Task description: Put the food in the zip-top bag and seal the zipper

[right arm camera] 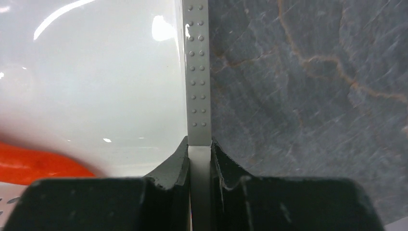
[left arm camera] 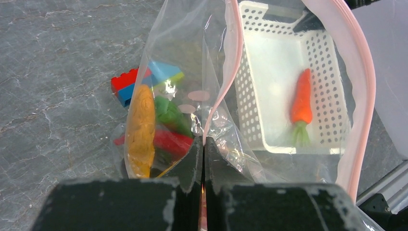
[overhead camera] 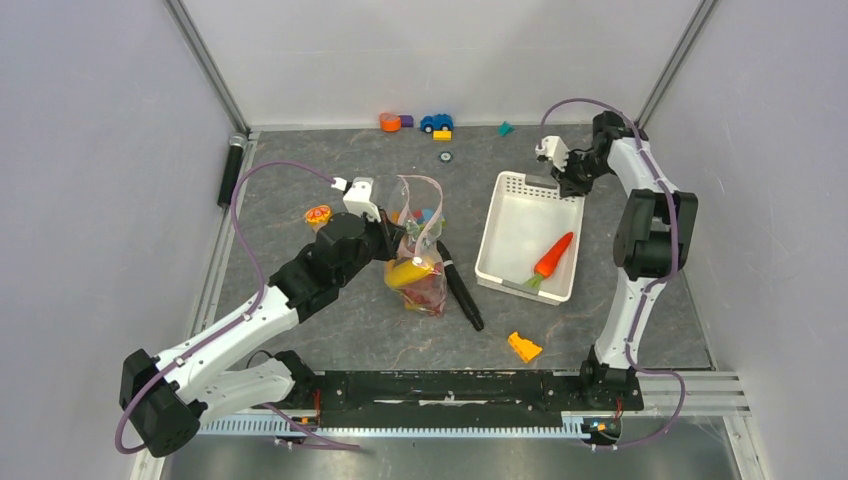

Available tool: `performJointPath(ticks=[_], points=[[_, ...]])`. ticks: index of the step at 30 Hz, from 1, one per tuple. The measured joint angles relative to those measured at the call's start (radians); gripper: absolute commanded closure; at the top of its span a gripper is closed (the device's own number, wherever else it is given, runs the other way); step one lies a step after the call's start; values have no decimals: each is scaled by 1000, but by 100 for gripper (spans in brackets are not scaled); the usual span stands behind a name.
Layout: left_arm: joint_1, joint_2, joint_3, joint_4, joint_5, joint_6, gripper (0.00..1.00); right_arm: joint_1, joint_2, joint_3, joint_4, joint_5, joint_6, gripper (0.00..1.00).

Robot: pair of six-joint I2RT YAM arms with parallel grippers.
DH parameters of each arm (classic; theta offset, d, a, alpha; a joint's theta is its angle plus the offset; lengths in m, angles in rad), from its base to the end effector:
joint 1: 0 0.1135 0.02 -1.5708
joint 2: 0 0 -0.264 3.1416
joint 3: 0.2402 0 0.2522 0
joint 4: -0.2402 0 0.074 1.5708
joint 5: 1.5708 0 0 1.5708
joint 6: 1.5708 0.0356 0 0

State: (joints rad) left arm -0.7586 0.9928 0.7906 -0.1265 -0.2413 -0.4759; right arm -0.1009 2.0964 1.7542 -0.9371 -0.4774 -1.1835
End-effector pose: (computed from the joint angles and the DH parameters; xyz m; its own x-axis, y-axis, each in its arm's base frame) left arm 0.1732 -0.1524 0.3091 -0.4391 -0.1968 -0.8766 0.3405 0.8665 -0.3650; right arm 0.4331 -0.0274 0.2150 -0.3211 -0.7941 -0.5160 -0.8982 0.4281 -0.0999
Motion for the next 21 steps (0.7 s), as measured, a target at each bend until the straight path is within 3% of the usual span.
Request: performJointPath(ticks=[2, 6, 7, 8, 9, 14, 21], points=[[0, 2, 2, -3, 0, 0, 98, 17, 31, 43, 2, 16, -41, 78], [0, 2, 2, -7, -3, 0, 98, 70, 100, 124, 38, 74, -97, 55], [0, 2, 2, -7, -5, 0, 98, 80, 109, 127, 66, 97, -102, 46], [0, 2, 2, -8, -6, 0, 98, 91, 114, 127, 103, 108, -100, 18], [0, 2, 3, -8, -9, 0, 98, 101, 117, 127, 131, 113, -88, 2], [0, 2, 10, -17, -16, 0, 98, 106, -3, -46, 409, 99, 142, 2], [0, -6, 10, -22, -19, 0, 98, 101, -434, -394, 760, 176, 669, 2]])
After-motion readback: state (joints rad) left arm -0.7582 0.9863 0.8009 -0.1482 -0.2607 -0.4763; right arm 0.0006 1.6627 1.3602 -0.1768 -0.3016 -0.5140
